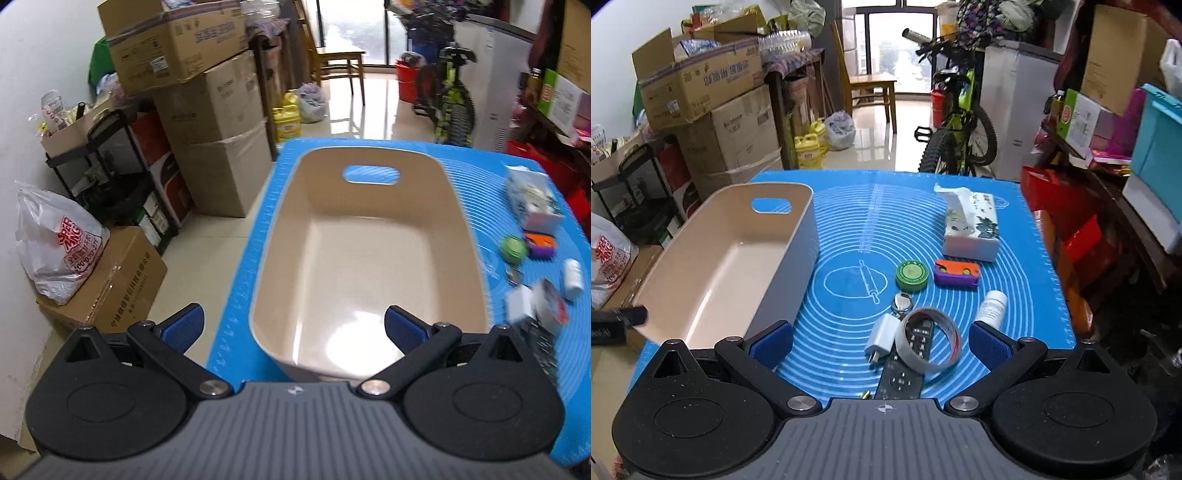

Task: Organize rigid objects
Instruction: 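Grasp the basket rim with the left tool while the right tool grasps the tape roll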

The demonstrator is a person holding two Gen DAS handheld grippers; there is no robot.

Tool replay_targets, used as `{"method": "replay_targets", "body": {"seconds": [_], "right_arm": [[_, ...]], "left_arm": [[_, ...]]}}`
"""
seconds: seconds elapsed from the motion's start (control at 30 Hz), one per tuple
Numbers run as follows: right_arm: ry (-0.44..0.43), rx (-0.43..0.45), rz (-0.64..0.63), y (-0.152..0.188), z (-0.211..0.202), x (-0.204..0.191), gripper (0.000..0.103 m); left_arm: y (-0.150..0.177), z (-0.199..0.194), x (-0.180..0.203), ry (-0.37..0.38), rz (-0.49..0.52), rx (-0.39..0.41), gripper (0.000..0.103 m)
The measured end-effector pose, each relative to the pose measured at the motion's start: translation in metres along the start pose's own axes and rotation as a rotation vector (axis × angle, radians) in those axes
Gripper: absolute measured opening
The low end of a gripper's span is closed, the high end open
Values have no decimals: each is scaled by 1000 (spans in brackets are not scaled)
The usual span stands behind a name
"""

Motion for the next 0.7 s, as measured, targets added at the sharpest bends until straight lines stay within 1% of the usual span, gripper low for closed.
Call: {"method": "replay_targets", "body": {"seconds": [0.13,0.17,0.2,0.23,0.3,0.37,0.43,0.5,0.6,0.63,0.7], "right_arm": [[-1,-18,-21,-2,31,-1,101],[-2,-16,-29,-3,38,0,101],[-6,-18,-39,-2,45,0,101],[-8,-21,-54,-2,52,0,100],[-7,-20,-99,2,66,-1,99],[0,-23,-150,9,77,-1,98],[-14,-47,-180,18,89,-1,95],[-40,-84,-204,27,98,-3,93],[-46,-111,-232,36,109,-5,86],[-49,-121,-229,38,112,-5,85],[-57,-132,-217,38,118,-6,84]], "left_arm": [[-7,24,-16,-5,-5,-4,101],[-8,29,-20,-9,-2,-2,98],[-8,35,-23,-17,1,-4,90],[-8,40,-25,-22,3,-14,87],[-7,50,-31,-24,-5,-38,86],[-5,58,-36,-30,-9,-58,86],[-3,63,-40,-35,-8,-77,85],[1,66,-43,-36,-5,-92,79],[4,67,-47,-42,-7,-100,75],[5,67,-48,-41,-10,-107,72],[8,69,-49,-27,-13,-128,55]]}}
Point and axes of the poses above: each gripper's, at about its wrist camera, not at the fingertips, and z roughly the way its jaws point, x to its right, y to its underside, the point moved 6 cm from there along z, roughly the way its jaws point, and after that the axes turned 15 degrees about y, right-handed, at the moved point
